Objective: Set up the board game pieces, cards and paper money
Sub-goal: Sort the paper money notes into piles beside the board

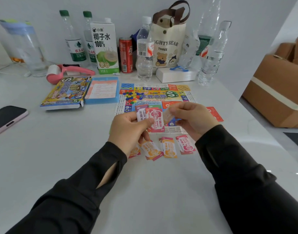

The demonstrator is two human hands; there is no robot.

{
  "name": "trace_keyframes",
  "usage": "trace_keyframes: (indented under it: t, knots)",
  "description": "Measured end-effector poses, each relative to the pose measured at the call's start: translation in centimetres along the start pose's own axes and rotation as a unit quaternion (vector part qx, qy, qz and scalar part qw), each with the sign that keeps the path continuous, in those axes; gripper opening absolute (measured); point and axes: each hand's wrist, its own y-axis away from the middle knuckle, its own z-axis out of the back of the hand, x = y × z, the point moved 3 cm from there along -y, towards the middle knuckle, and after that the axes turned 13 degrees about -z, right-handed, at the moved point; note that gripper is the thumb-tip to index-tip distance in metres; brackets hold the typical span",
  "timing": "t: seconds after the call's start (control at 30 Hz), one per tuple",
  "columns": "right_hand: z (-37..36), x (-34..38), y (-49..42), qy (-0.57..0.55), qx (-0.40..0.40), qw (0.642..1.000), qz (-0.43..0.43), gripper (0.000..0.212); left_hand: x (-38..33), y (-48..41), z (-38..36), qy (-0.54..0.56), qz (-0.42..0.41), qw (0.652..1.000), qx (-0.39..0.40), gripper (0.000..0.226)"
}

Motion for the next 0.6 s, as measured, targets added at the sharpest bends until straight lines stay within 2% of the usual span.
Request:
trace_keyframes:
  t: [0.13, 0.33, 0.6]
  knots:
    - [0.4, 0.3, 0.9, -0.120, 0.045, 0.991, -0.041, 0.015, -0.6, 0.3, -1.0, 0.025, -0.005, 0.999, -0.027, 0.014]
    - [1.2, 0.4, 1.1, -0.104, 0.056, 0.992, -0.053, 0.010, -0.9, 0.5, -1.8, 0.007, -0.028, 0.997, -0.071, 0.012]
    - [2.8, 0.8, 1.1, 0.095, -0.042, 0.995, 0.009, 0.013, -0.8, 0.7, -2.2, -0.005, -0.030, 0.997, -0.072, 0.014]
